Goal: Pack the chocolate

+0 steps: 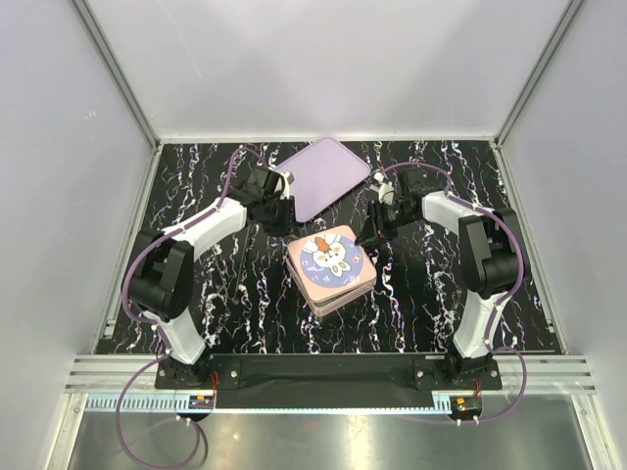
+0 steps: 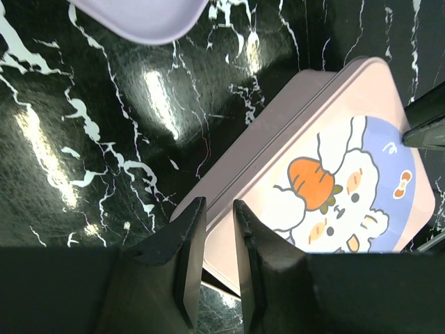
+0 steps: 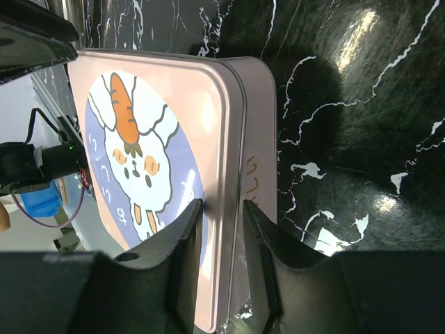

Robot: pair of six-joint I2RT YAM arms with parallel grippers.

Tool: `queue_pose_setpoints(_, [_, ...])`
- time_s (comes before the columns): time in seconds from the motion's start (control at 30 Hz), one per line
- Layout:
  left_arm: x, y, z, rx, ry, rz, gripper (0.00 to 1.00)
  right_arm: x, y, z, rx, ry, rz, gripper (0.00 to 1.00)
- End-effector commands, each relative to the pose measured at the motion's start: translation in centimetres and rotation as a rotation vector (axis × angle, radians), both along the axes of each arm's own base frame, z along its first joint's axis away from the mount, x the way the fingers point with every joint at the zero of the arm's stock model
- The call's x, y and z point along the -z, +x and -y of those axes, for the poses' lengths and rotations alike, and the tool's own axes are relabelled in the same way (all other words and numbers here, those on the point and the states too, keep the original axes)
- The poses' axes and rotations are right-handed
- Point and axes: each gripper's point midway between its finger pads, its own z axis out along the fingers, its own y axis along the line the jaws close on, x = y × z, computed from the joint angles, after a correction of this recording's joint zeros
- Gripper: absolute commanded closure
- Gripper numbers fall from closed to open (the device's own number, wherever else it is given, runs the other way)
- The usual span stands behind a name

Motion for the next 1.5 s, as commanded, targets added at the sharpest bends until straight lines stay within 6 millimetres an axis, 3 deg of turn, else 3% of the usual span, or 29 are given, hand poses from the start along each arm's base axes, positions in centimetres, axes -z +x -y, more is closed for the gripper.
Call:
queue_pose_setpoints(0.0, [-1.7,-0.4,0.5,0.012,-0.034,0.043,0.73,-2.7,1.1,-0.7,-0.022,0.003,0.089,0.64])
queue_pose_setpoints(0.77, [-2.3,-1.1,-0.1,0.001,-0.007,0.044,0.77,-3.0,1.3,-0.7,-0.043,-0.002,0.103,0.66])
queue_pose_setpoints(1.23, [-2.2,-1.3,-0.3,-0.009,-0.009,0.049,0.77,-2.4,3.3,-0.6,-0.006,-0.088,0.092,0.61])
queue_pose_setpoints(1.47, [-2.4,-1.0,-0.3,-0.017,-0.01,0.054,0.77,-1.8,3.7,-2.2,0.019,-0.092,0.06,0.55])
